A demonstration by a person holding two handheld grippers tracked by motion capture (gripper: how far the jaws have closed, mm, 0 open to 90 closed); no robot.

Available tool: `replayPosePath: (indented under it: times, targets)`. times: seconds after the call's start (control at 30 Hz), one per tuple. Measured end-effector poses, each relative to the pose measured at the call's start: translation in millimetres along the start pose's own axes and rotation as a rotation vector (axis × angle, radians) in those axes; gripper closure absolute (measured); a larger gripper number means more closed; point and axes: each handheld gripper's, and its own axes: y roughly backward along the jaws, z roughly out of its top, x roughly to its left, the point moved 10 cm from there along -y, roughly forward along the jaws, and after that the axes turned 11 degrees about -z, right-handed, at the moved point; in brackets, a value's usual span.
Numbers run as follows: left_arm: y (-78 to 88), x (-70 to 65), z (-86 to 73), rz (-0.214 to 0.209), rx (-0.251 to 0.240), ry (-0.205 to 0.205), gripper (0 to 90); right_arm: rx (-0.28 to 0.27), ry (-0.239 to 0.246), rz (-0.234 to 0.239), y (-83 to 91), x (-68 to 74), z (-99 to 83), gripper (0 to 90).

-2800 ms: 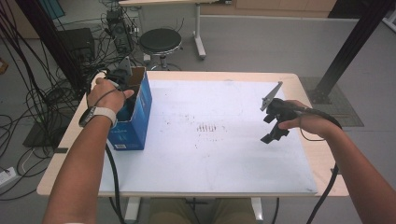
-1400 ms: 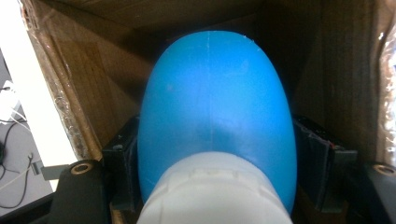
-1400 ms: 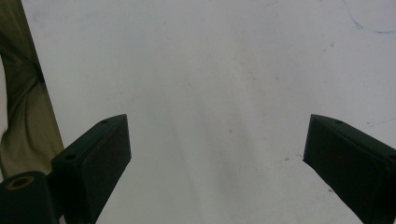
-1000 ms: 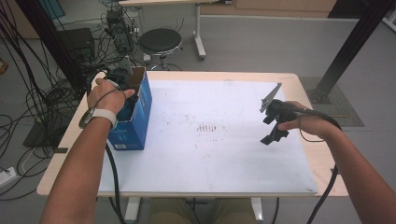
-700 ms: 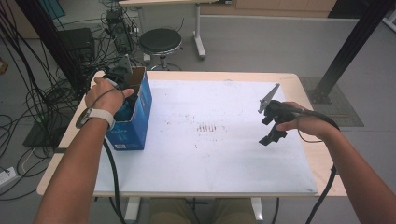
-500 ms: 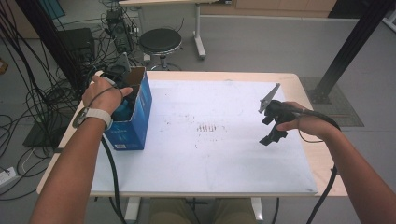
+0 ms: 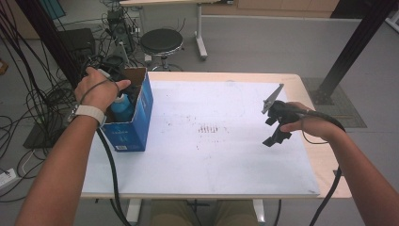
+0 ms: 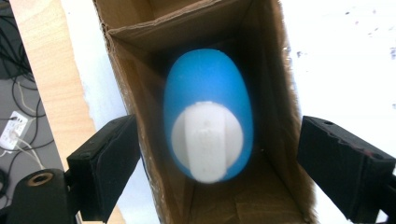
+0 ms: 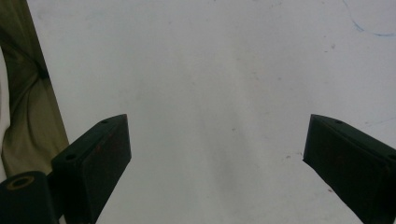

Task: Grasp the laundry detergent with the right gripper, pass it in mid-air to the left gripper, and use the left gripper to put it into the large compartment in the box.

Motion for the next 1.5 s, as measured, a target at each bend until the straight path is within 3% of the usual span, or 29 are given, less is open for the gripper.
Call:
replayPosePath:
  times: [0.33, 0.73, 1.1, 1.5]
  targets:
    - [28.3, -13.7, 2.4, -0.025, -0.043, -0.053, 12.7, 0.004, -0.002, -0.012, 7.1, -1.4, -0.4, 7.5]
    - [63.0, -49.5, 7.0, -0.065, -0.078, -0.213, 12.6, 0.010, -0.013, -0.028, 14.5, -4.3, -1.5, 7.4]
    - [75.2, -80.4, 5.9, -0.100, -0.036, -0.310, 11.7, 0.007, -0.008, -0.032, 18.4, -3.6, -1.2, 7.5]
    - [60.3, -115.4, 4.0, -0.148, 0.064, -0.501, 11.8, 0.007, -0.015, -0.025, 20.1, -5.0, -2.5, 7.4]
